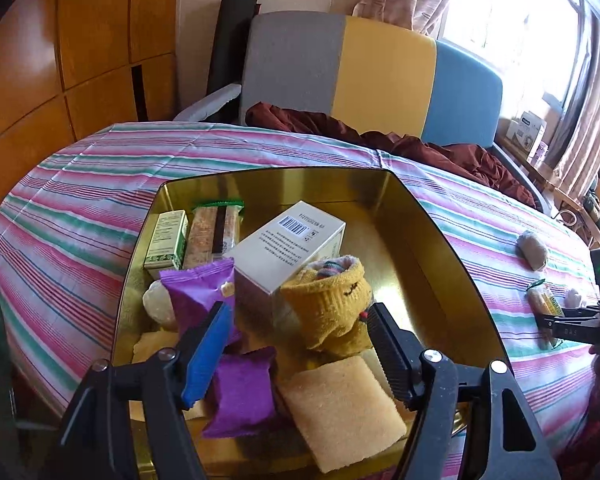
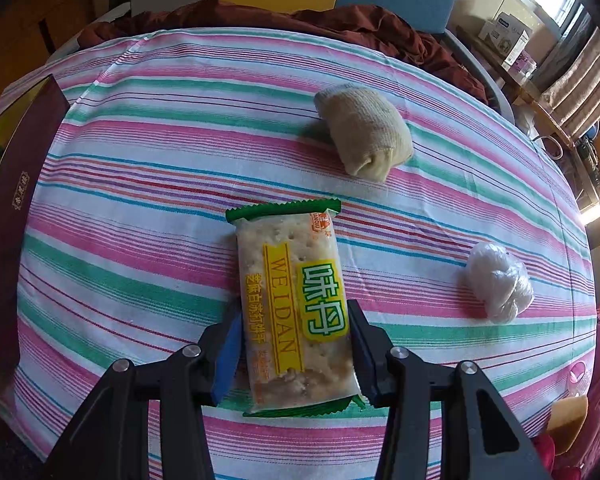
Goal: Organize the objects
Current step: 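Carry the yellow toy with the left tool into the gold box and release, then lower the cracker packet into the gold box and open the right tool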
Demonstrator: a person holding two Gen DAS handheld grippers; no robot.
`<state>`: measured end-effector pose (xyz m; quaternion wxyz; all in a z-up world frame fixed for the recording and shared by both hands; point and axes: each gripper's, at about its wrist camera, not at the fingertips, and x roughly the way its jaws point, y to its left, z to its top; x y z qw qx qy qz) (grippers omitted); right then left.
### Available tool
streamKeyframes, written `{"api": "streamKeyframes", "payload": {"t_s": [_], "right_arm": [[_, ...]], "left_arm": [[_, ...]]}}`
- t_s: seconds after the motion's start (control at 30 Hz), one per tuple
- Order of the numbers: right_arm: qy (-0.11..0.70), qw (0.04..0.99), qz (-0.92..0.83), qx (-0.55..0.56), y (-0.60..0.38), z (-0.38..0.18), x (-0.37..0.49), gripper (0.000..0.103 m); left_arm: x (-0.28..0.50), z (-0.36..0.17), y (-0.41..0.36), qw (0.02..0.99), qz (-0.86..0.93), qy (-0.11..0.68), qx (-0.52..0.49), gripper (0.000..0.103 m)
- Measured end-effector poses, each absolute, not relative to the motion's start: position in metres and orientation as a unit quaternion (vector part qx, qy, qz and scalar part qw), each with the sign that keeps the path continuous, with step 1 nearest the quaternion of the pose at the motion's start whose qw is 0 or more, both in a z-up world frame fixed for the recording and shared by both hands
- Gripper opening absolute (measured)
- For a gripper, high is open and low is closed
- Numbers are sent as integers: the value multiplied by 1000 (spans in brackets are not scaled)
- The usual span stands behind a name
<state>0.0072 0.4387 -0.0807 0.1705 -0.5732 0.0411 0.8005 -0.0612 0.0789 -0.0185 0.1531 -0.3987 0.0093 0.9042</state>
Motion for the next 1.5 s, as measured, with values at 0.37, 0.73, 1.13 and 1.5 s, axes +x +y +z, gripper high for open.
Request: {"api": "streamKeyframes", "payload": {"t_s": [0.37,0.73,1.13,1.5], "right_arm": [[86,108,809,-571,388,-78,1,48],[107,36,860,-498,341,-20,-41,49],[24,-37,857,-514,226,-12,-101,49],[52,-46,832,-550,195,-55,-143,49]], "left_arm": [[-51,-17,64,154,910,8,-385,71],[-50,-15,38,135,915,-9,-379,73],[-54,-14,8,104,919,-31,-378,81],[-57,-10,-5,87,923,-40,-372,87]]}}
